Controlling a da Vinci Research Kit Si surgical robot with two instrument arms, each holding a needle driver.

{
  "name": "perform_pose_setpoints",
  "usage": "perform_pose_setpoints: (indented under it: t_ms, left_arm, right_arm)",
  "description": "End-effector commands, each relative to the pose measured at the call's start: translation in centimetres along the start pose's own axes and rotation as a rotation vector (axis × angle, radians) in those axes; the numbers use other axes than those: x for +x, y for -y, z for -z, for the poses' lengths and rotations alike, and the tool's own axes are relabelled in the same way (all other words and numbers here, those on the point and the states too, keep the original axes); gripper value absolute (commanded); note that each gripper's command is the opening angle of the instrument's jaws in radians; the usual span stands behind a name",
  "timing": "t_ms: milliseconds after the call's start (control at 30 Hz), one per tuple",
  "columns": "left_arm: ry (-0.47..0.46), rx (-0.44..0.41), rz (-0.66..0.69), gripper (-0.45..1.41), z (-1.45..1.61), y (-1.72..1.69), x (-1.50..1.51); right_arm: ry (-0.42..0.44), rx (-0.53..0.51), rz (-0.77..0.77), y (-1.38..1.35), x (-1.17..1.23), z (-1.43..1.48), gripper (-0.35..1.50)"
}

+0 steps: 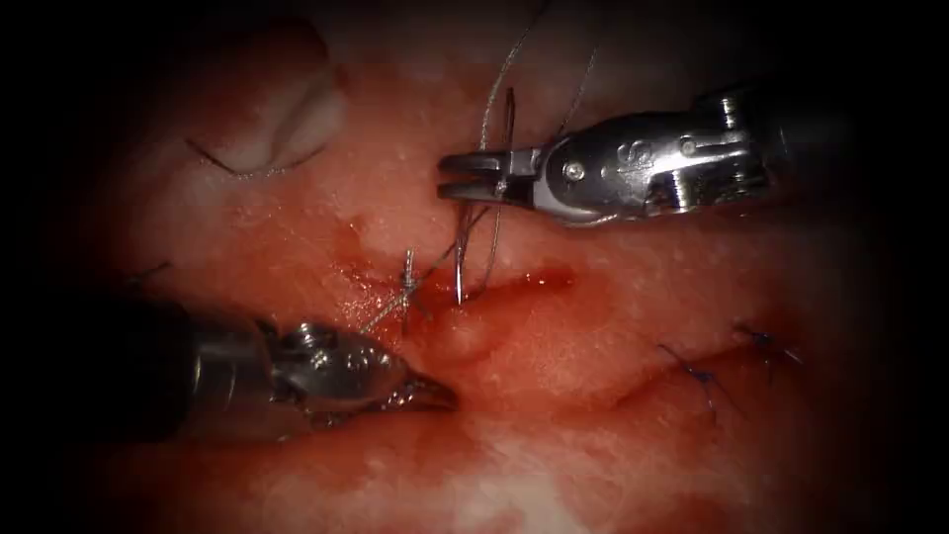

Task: Wound Closure
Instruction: Insert the needle through the bottom half of the cut.

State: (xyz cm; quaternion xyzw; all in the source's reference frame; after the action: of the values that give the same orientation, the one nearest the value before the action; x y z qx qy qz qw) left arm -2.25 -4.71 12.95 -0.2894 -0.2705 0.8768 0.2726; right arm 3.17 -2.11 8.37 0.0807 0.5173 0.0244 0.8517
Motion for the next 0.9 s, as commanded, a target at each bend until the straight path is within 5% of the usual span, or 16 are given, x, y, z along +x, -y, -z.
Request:
perform_pose_setpoints:
  t_ms: [33,900]
  left_arm:
    - [0.0,-0.001,0.0,-0.07,-0.09,0.0,0.0]
    - [0.006,0.003,-0.003,-0.03,-0.09,0.02,-0.03]
  right_arm:
    - [0.003,0.003,-0.007,0.01,-0.01,-0.08,-0.35]
    - [0.012,0.109,-0.354,0.07,-0.06,-0.13,-0.35]
